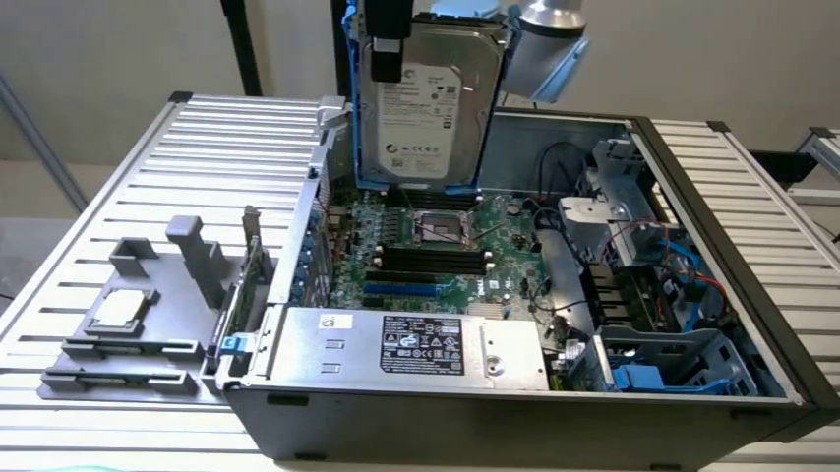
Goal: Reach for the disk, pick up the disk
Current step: 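Pick up the disk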
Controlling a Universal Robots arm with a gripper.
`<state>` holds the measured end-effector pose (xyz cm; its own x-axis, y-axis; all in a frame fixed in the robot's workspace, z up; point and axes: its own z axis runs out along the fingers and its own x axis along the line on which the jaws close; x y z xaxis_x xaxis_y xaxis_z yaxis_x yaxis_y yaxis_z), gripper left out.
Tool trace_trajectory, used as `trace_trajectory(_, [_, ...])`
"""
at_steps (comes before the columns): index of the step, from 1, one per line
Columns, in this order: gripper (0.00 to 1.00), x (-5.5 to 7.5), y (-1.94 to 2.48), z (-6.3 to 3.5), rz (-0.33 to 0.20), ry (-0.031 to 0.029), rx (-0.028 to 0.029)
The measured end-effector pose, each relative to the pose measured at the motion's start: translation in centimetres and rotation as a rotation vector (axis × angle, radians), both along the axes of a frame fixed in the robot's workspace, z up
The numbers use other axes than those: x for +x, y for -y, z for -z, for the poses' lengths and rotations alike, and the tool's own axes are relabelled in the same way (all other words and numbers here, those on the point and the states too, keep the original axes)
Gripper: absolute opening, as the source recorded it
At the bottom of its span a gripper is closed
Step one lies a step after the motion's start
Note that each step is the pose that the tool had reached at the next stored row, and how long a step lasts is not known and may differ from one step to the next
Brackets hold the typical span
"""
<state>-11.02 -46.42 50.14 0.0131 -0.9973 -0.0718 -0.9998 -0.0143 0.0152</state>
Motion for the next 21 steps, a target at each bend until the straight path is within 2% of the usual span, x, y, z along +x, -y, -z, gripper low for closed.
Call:
trace_trajectory(13, [0.33,5.9,1.75,0.00,0.000,0.0000,0.0001])
trace_trajectory(21, [0.33,9.6,3.01,0.00,0.000,0.0001,0.0000])
